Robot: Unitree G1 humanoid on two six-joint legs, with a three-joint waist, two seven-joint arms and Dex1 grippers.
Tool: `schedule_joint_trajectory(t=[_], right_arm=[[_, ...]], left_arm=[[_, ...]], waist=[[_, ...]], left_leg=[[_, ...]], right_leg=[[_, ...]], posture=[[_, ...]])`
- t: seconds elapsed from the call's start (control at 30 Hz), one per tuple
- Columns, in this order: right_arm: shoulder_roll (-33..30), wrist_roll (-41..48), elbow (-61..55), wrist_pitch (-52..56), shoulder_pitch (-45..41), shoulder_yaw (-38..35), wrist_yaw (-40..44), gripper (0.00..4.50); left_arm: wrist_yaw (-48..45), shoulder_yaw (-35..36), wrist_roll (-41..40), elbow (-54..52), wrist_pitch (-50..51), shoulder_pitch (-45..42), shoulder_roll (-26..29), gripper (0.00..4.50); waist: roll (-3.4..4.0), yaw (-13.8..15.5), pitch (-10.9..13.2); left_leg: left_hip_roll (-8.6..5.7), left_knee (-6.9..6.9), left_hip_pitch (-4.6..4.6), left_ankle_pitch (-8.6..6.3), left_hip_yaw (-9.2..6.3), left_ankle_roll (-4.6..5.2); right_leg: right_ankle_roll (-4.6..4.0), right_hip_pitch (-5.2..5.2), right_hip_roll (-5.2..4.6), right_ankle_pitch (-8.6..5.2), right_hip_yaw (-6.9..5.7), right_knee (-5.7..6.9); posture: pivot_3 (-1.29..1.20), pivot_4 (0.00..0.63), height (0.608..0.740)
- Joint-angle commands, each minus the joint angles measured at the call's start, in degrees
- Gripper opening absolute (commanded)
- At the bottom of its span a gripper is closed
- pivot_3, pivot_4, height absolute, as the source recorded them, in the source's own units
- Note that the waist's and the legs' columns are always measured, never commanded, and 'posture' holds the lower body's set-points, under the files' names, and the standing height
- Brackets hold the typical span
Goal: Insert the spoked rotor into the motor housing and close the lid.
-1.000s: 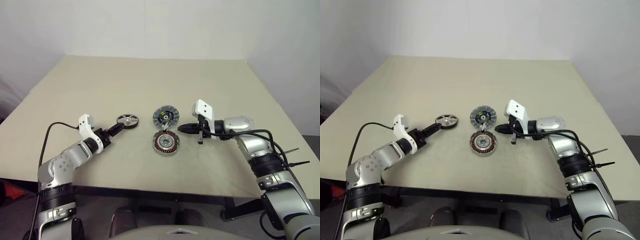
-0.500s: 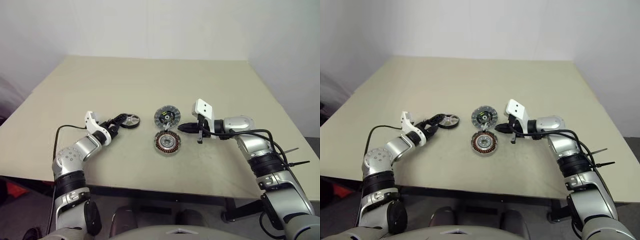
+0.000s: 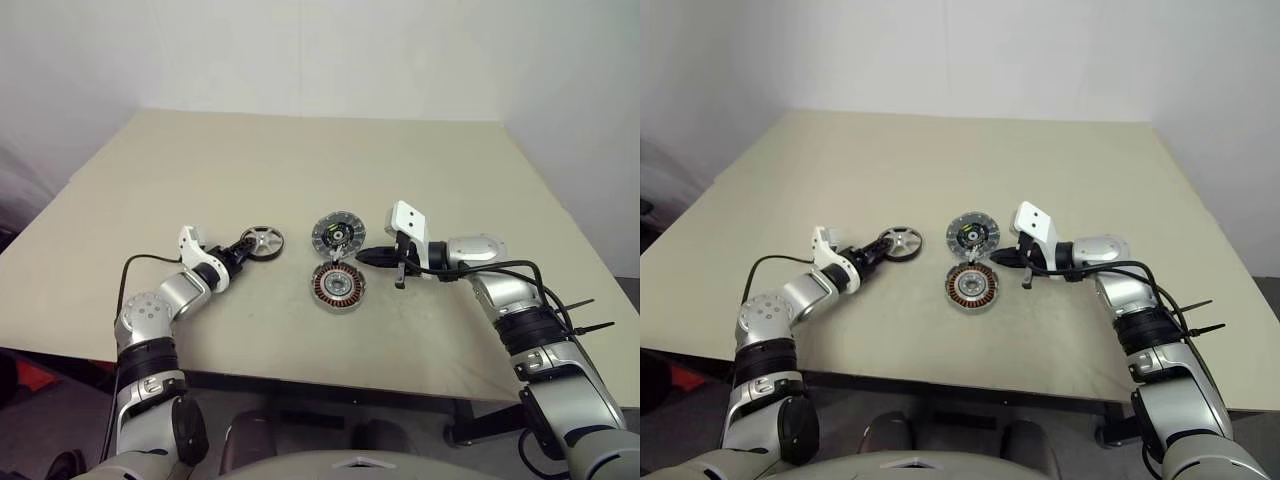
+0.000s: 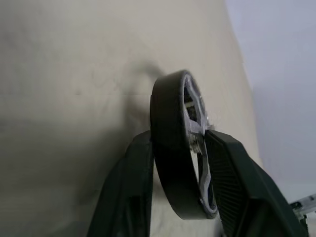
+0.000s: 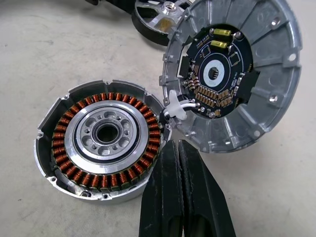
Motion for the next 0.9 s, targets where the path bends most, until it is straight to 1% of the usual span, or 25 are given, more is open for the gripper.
schedule_joint_trajectory(t=[0.03, 0.2, 0.33, 0.43, 0.5, 0.53, 0.73, 0.9], right_arm=[[0.1, 0.4, -0.8, -1.1, -0.8, -1.3, 0.0, 0.00], [-0.9, 0.3, 0.8, -1.4, -1.0, -1.9, 0.3, 0.00], [-1.1, 0.3, 1.9, -2.0, -1.5, -2.0, 0.4, 0.00], [-0.8, 0.1, 2.4, -2.3, -1.7, -1.8, 0.3, 0.00], [-0.6, 0.0, 2.8, -2.7, -1.8, -1.6, 0.3, 0.00], [-0.5, 0.0, 2.9, -2.9, -1.9, -1.6, 0.3, 0.00], [-0.3, -0.1, 3.9, -3.7, -2.2, -1.5, 0.4, 0.00], [-0.6, 0.3, 2.1, -2.6, -1.8, -1.6, 0.4, 0.00]], left_arm=[[-0.7, -1.0, -0.9, -2.5, 0.9, 0.7, 0.5, 1.66], [-2.1, -0.5, -3.0, -6.5, 2.6, 3.0, 1.6, 1.66], [-2.6, 0.3, -3.7, -6.7, 2.5, 4.1, 2.9, 1.66], [-2.5, 0.9, -4.0, -6.2, 1.8, 4.0, 3.1, 1.10], [-2.8, 0.7, -4.3, -6.8, 2.0, 3.9, 3.1, 0.48], [-2.8, 0.4, -4.3, -7.1, 2.0, 3.9, 3.1, 0.38], [-3.6, -0.9, -3.4, -7.6, 1.5, 4.2, 3.4, 0.38], [-5.1, -1.5, -5.0, -9.7, 2.4, 5.1, 3.5, 0.38]], waist=[[0.00, 0.0, 0.0], [-0.01, -0.1, 0.0], [-0.01, -0.1, 0.0], [-0.01, -0.1, 0.0], [-0.02, -0.1, 0.0], [-0.02, -0.1, 0.0], [-0.02, -0.1, 0.0], [-0.02, -0.2, 0.0]], left_leg=[[0.00, 0.00, 0.00, 0.00, 0.00, 0.00], [0.02, -0.01, -0.01, 0.00, 0.00, 0.00], [0.03, -0.01, 0.00, 0.00, 0.00, 0.00], [0.02, -0.01, 0.01, -0.05, 0.00, 0.08], [0.02, 0.00, 0.02, -0.08, 0.00, 0.14], [0.02, 0.00, 0.02, -0.09, 0.00, 0.14], [0.03, -0.01, 0.01, -0.10, 0.00, 0.17], [0.03, -0.01, 0.01, -0.11, 0.01, 0.18]], right_leg=[[0.00, 0.00, 0.00, 0.00, 0.00, 0.00], [0.00, -0.01, 0.01, 0.00, 0.00, -0.01], [0.00, -0.07, 0.01, 0.00, -0.01, -0.01], [0.00, -0.07, 0.02, 0.00, -0.01, -0.01], [0.00, -0.07, 0.01, 0.00, -0.01, -0.01], [0.00, -0.07, 0.01, 0.00, -0.01, -0.01], [0.00, -0.10, 0.01, 0.00, -0.02, -0.04], [0.00, -0.11, 0.01, 0.00, -0.02, -0.05]], posture=[[0.00, 0.000, 0.740], [0.00, 0.000, 0.740], [0.00, 0.000, 0.740], [0.00, 0.000, 0.740], [0.00, 0.000, 0.740], [0.00, 0.000, 0.740], [0.00, 0.000, 0.740], [0.00, 0.000, 0.740]])
